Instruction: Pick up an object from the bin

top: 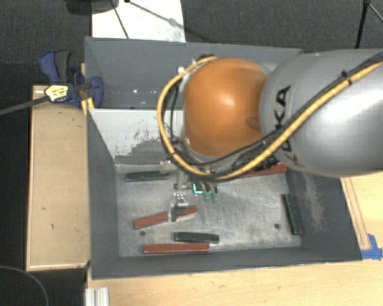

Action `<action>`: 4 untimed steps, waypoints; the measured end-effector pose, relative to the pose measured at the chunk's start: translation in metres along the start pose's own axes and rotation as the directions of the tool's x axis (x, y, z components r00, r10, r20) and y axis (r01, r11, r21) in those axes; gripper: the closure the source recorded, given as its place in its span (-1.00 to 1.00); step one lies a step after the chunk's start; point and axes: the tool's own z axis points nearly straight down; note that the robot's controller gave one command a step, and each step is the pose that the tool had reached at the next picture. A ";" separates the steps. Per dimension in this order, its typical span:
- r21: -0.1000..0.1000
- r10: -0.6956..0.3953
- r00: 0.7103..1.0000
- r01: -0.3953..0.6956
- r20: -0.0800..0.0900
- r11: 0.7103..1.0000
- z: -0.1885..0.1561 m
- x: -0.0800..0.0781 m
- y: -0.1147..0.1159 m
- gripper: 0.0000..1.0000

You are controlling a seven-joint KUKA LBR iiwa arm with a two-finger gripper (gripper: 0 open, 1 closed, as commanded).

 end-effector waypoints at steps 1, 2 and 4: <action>-0.001 0.005 1.000 -0.005 0.007 1.000 -0.003 -0.002 -0.001 -1.00; -0.004 0.013 1.000 -0.013 0.015 1.000 0.003 -0.002 -0.001 -1.00; -0.003 -0.123 0.992 0.123 0.015 0.992 0.147 -0.010 -0.026 1.00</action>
Offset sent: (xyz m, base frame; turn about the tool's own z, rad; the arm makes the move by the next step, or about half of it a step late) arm -0.0112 0.0010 -0.1125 0.1168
